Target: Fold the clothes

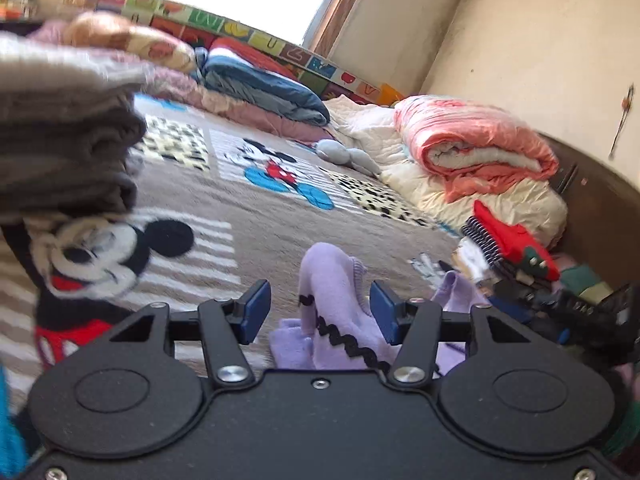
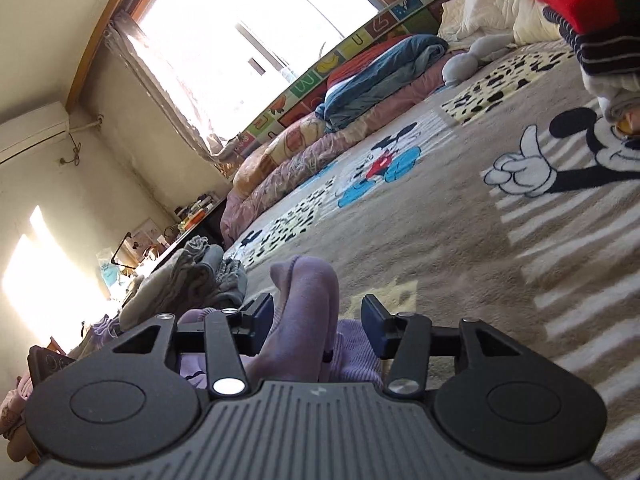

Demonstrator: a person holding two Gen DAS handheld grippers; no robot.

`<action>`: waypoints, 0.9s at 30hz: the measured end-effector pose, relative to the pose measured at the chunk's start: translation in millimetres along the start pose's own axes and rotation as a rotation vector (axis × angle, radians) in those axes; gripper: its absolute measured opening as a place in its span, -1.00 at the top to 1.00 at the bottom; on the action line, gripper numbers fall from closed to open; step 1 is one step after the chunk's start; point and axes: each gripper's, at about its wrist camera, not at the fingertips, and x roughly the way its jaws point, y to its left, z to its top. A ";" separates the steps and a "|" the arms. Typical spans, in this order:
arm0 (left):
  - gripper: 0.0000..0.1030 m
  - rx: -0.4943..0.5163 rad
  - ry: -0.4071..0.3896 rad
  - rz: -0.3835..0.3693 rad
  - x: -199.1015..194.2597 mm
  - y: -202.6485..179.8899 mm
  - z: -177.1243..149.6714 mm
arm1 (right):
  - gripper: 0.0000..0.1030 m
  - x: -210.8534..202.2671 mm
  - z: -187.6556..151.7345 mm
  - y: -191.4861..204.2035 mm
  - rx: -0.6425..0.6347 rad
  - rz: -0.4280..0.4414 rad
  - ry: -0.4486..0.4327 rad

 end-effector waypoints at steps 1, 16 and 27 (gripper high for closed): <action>-0.04 0.058 -0.015 0.036 -8.8 -8.0 1.6 | 0.01 -8.0 2.8 6.8 -0.051 -0.020 -0.023; -0.05 0.395 0.115 -0.072 11.2 -49.8 -42.3 | -0.05 -31.6 -55.1 115.5 -0.764 0.069 0.117; -0.08 0.352 0.157 -0.092 21.5 -35.7 -56.9 | -0.14 -21.2 -53.2 98.5 -0.683 0.087 0.195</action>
